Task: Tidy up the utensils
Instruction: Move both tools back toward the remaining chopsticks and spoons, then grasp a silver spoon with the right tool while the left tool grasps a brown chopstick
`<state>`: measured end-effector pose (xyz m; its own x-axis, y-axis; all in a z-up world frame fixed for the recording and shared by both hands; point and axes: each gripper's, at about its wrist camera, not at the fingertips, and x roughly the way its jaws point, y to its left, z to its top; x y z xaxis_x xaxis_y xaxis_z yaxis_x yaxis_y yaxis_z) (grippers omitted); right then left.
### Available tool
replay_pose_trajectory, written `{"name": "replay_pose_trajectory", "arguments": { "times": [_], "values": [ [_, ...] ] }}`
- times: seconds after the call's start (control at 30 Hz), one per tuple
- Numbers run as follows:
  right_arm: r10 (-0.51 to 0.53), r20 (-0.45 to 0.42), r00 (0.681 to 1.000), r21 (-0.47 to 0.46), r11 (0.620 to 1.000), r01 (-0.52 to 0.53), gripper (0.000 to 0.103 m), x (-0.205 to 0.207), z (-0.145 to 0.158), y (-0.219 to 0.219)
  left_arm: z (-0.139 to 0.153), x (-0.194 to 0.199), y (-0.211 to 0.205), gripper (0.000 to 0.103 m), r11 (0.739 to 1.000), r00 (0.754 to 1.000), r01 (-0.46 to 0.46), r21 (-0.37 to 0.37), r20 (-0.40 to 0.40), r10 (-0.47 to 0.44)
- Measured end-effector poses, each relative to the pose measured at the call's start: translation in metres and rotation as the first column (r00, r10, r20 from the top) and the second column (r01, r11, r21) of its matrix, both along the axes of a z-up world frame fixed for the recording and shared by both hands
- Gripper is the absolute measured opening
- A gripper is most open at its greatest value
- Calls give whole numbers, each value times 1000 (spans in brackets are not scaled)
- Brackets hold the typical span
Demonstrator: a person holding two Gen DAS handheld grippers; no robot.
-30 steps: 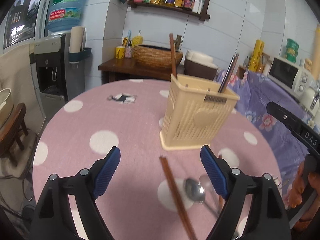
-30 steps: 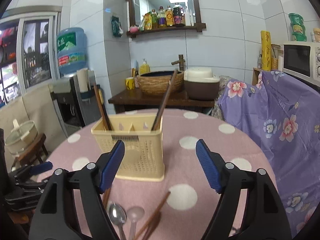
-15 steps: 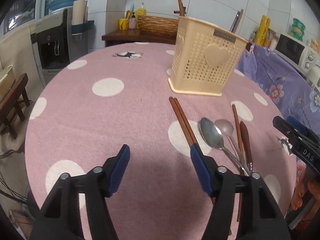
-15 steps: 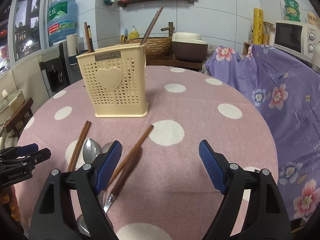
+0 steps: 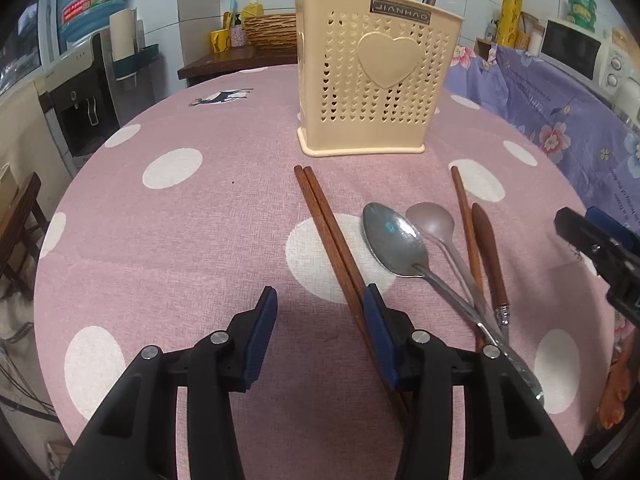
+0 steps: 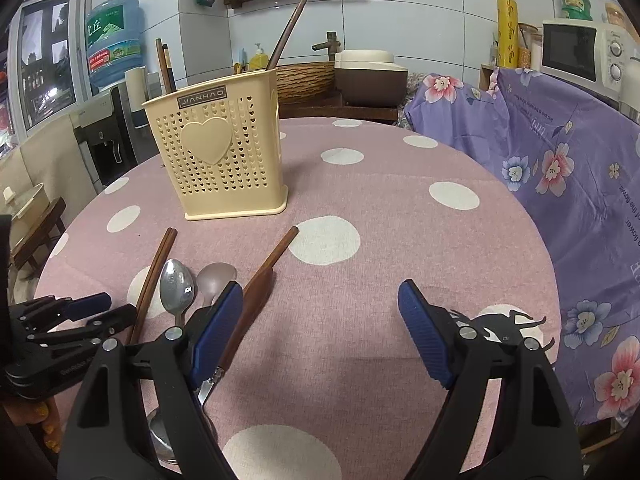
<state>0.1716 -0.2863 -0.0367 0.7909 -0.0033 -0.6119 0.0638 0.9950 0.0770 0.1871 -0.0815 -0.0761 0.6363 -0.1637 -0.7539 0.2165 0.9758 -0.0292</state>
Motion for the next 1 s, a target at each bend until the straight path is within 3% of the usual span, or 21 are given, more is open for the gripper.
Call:
{"name": "replay_pose_trajectory", "arguments": {
  "times": [0.17, 0.43, 0.6, 0.77, 0.87, 0.93, 1.0],
  "values": [
    [4, -10, 1000, -2, 1000, -4, 80, 2, -1, 2, 0, 3, 0, 46, 999, 1000, -10, 37, -1, 10],
    [-12, -52, 999, 31, 999, 13, 79, 8, -3, -4, 3, 7, 24, 46, 998, 998, -60, 0, -19, 60],
    [105, -51, 993, 78, 992, -101, 78, 15, 3, 16, 7, 9, 34, 46, 996, 997, -82, -34, -11, 81],
    [359, -81, 930, 110, 930, -349, 75, 25, 3, 59, 12, 7, 45, 46, 994, 995, -96, -50, 3, 96],
    [426, -131, 895, 36, 904, -426, 66, 30, -4, 83, 16, 5, 56, 46, 992, 993, -114, -61, 8, 115],
    [452, -162, 877, 22, 890, -455, 53, 34, -10, 93, 18, 3, 65, 46, 989, 991, -132, -72, 10, 133],
    [474, -199, 858, 22, 877, -480, 46, 39, -17, 100, 19, 1, 71, 46, 987, 989, -143, -79, 11, 144]
  ]
}}
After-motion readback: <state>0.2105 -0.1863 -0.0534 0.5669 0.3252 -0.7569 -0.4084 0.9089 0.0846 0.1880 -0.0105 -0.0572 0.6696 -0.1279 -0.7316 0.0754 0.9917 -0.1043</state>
